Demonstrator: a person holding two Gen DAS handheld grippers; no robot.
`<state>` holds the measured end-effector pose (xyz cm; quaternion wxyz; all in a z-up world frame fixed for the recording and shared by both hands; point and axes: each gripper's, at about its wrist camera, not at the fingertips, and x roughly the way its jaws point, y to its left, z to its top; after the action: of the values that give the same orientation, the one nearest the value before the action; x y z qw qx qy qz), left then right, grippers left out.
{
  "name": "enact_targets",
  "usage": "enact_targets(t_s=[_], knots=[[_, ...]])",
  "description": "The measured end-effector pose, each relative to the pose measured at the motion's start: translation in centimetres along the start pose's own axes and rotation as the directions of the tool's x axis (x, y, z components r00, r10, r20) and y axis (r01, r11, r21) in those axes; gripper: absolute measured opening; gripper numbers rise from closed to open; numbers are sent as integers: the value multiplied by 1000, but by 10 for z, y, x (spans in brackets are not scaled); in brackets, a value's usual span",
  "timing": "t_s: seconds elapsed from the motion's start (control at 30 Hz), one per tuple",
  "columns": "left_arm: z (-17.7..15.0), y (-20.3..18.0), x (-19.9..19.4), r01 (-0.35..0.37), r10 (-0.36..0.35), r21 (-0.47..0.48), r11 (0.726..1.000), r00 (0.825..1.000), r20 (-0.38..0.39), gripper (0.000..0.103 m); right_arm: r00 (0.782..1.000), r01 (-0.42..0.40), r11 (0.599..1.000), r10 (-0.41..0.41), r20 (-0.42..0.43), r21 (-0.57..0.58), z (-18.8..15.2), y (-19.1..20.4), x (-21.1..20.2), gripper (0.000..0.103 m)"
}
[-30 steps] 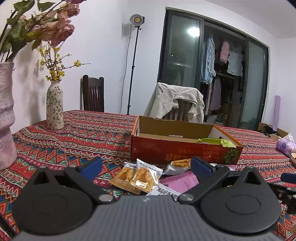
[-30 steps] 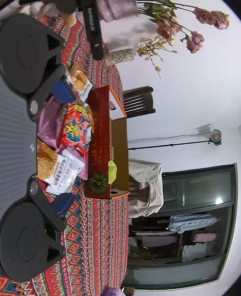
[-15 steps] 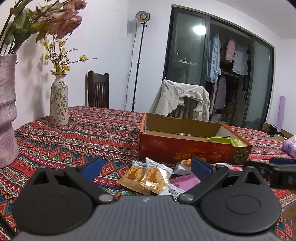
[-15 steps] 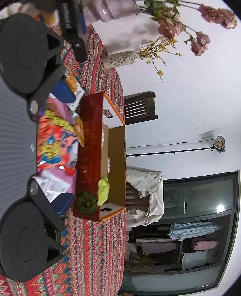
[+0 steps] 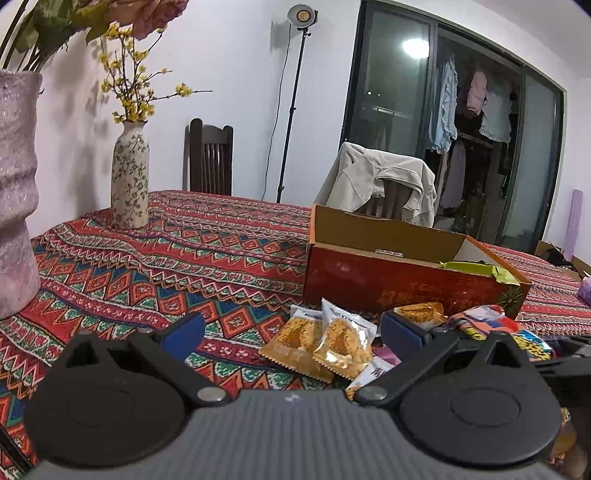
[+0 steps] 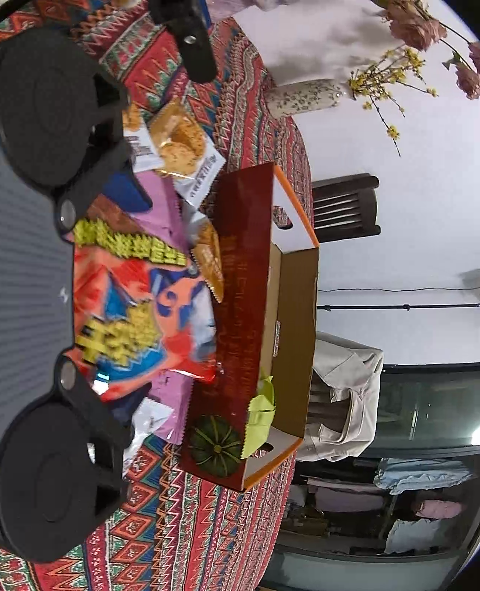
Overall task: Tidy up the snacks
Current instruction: 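Lower the right gripper onto the colourful chip bag and close on it, then close the left gripper on a white biscuit packet while the right gripper holds the chip bag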
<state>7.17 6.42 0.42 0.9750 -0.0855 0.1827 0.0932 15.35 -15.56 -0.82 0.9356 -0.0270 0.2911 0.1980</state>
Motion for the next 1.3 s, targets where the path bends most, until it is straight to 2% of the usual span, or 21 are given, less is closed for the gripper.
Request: enact_targets(t_s=[0.2,0.33,0.67,0.8,1.3], knots=[[-2,-1,0,1,-1,1,1000,1000,-7,103,999,10,1000,-9,40,-22,-6,-2,-15,85],[-2,-2,-4,2,-2,5,1000,1000,-3,103,998,8,1000,-6,69,-19,-7,-4,-23,77],[0,-9,-9,3,-3,17,1000,1000,-8,103,981,24,999,-31,192,39,-8,-24,-54,75],[-2,-14,-8,19,-18,22,1000,999,-34,103,975,37,997,-50,219,61,-9,-34,-64,75],[-17,-34,17,57,-43,73,996,983,-178,103,975,21,993,-45,216,116,-23,-51,-64,75]])
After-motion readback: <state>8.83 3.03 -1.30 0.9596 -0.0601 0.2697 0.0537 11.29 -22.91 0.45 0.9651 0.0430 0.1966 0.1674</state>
